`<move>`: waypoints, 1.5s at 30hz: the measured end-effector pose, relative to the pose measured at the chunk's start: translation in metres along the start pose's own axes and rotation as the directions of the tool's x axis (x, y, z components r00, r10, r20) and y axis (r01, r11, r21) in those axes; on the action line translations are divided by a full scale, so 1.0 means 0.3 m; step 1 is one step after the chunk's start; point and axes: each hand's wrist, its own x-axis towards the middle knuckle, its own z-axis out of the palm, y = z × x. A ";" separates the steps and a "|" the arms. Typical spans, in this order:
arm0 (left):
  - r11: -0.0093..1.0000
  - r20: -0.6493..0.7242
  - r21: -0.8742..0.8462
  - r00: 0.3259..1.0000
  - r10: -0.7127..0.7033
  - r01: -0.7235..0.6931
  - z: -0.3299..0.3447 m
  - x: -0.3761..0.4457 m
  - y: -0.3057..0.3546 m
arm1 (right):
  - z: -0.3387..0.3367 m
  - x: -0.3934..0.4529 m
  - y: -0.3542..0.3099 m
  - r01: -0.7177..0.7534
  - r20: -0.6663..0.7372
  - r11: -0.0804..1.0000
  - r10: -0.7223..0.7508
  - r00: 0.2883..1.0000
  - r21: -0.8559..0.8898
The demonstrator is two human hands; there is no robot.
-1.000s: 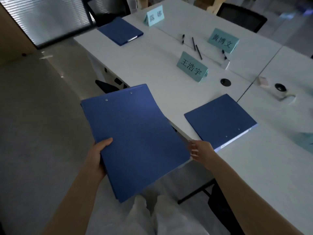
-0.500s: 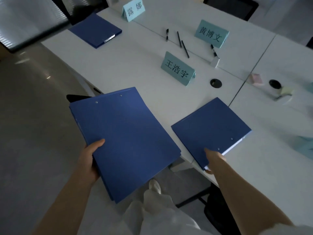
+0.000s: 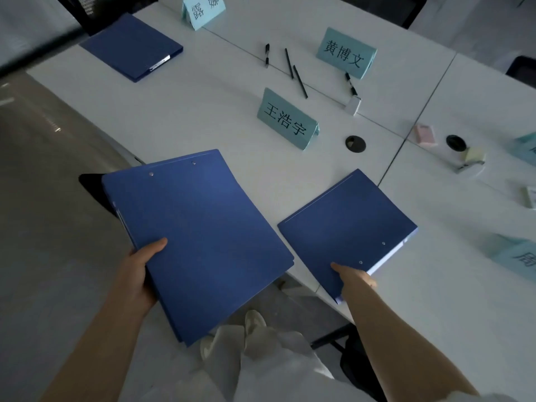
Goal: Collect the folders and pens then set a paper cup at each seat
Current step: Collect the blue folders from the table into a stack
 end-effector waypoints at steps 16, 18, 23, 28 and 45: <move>1.000 0.015 0.000 1.000 -0.017 0.017 -0.063 0.049 0.070 | -0.123 -0.162 0.024 -0.192 0.455 0.610 -0.312 0.834 0.769; 1.000 0.015 0.001 1.000 -0.019 0.019 -0.068 0.039 0.070 | -0.129 -0.207 0.022 -0.196 0.488 0.613 -0.354 0.798 0.765; 0.999 -0.002 -0.027 0.999 -0.034 0.034 -0.090 0.008 0.067 | -0.109 -0.299 -0.041 -0.168 0.591 0.665 -0.483 0.646 0.728; 0.999 -0.050 -0.037 0.999 -0.014 0.013 -0.168 -0.033 0.080 | -0.018 -0.406 -0.153 0.131 0.666 0.765 -0.620 0.414 0.630; 0.966 -0.271 -0.226 0.961 0.063 -0.127 -0.734 -0.060 0.282 | 0.628 -0.951 -0.249 0.609 0.902 0.747 -0.415 0.116 0.265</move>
